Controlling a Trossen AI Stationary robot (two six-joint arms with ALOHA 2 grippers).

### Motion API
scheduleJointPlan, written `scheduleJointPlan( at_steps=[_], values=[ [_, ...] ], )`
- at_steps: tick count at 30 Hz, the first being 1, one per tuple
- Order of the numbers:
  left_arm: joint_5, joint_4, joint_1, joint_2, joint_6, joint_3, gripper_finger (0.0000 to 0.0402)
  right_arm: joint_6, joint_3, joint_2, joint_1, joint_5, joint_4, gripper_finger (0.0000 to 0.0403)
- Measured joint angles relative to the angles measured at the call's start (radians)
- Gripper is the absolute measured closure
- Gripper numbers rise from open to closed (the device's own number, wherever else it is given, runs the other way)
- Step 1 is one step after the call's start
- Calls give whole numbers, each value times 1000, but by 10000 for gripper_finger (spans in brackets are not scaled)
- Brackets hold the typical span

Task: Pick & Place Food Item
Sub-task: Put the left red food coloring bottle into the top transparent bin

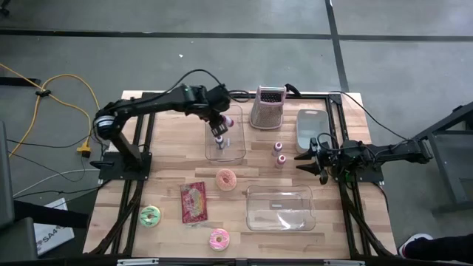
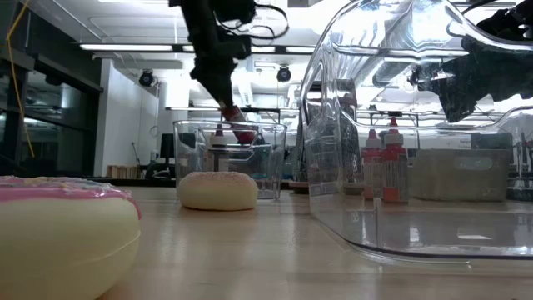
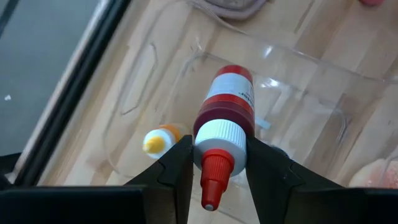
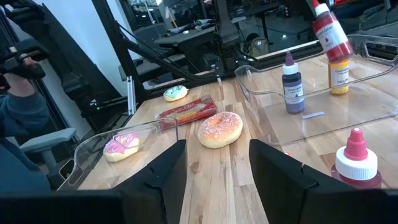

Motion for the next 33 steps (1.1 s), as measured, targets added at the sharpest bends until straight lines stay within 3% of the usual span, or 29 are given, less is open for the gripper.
scheduleJointPlan(
  at_steps=[12, 33],
  values=[
    [32, -96, -6, 180, 32, 72, 285, 0, 0, 0, 0, 0, 0, 241],
    [38, -111, -6, 228, 30, 73, 265, 0, 0, 0, 0, 0, 0, 241]
  ],
)
